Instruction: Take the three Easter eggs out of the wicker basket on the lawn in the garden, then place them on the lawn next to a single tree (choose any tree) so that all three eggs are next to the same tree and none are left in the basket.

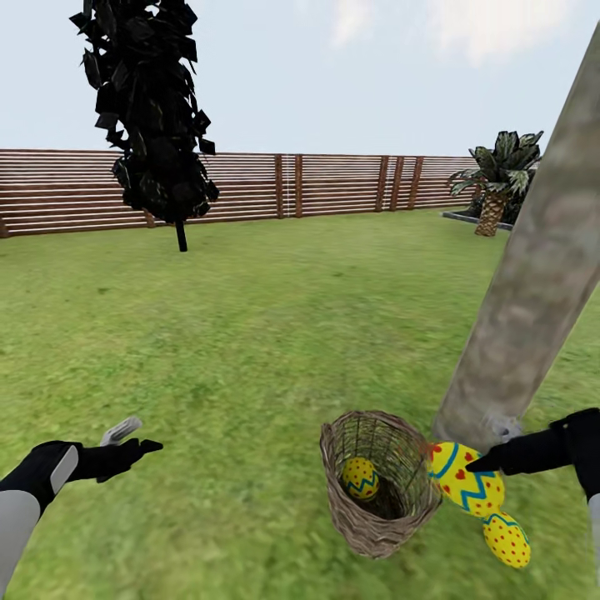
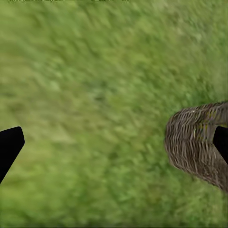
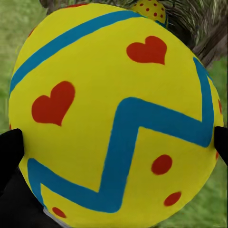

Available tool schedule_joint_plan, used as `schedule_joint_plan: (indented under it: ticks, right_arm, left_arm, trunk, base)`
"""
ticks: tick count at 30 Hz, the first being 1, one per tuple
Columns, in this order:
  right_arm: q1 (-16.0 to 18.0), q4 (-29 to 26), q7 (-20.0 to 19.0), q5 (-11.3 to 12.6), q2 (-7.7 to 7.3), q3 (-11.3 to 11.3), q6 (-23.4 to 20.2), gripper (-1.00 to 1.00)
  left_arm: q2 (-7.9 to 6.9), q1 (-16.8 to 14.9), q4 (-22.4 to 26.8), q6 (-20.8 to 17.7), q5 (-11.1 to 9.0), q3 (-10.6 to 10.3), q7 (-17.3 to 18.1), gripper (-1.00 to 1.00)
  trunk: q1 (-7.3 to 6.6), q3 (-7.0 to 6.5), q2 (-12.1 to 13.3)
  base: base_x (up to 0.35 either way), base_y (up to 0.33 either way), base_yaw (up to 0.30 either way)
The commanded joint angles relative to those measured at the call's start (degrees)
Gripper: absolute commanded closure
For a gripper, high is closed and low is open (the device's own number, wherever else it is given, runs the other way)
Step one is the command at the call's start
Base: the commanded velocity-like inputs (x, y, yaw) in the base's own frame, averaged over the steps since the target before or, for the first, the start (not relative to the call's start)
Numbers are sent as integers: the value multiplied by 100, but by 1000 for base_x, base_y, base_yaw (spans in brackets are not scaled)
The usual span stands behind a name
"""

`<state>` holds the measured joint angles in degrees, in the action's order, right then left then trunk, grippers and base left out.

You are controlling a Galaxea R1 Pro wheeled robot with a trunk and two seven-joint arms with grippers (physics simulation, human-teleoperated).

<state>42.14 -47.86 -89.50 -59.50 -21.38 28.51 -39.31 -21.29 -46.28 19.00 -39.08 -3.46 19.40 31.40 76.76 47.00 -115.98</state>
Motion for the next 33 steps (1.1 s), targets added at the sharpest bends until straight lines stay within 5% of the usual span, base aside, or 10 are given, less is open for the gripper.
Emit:
schedule_joint_plan:
  ticks: [1, 7, 13, 24, 28, 31, 33]
  right_arm:
    - [5, 45, -50, -49, -97, 14, -44, 100]
    - [-12, 297, -50, 55, -997, 37, 167, 100]
    - [-13, 349, 69, 15, -1189, 190, 178, 100]
    - [-21, 766, 2003, 69, -1125, 228, 240, 100]
    - [-21, 1364, 3192, 77, -707, 238, 758, 100]
    - [-21, 1415, 3417, 85, -376, 280, 815, 100]
    - [-21, 1419, 3505, 93, -317, 294, 826, 100]
  left_arm:
    - [3, -4, 0, -47, -32, 20, -3, -100]
    - [96, -4, -10, -40, -35, 20, -9, -100]
    - [98, -4, -10, -40, -36, 20, -4, -100]
    - [179, 31, -226, -21, -41, -28, 15, -100]
    - [469, 32, -233, -25, -41, -725, 15, -100]
    - [610, 32, -193, -27, -41, -847, 7, -100]
    - [601, 32, -141, -29, -40, -863, 14, -100]
  trunk:
    - [-23, -13, 39]
    - [-155, -120, 280]
    - [-221, -174, 400]
    - [-221, -174, 400]
    - [-221, -174, 400]
    - [-221, -174, 400]
    - [-221, -174, 400]
  base:
    - [0, 0, 0]
    - [0, 0, 0]
    - [0, 0, 0]
    - [0, -151, 0]
    - [18, -328, 0]
    - [134, -319, 0]
    - [176, -305, 0]
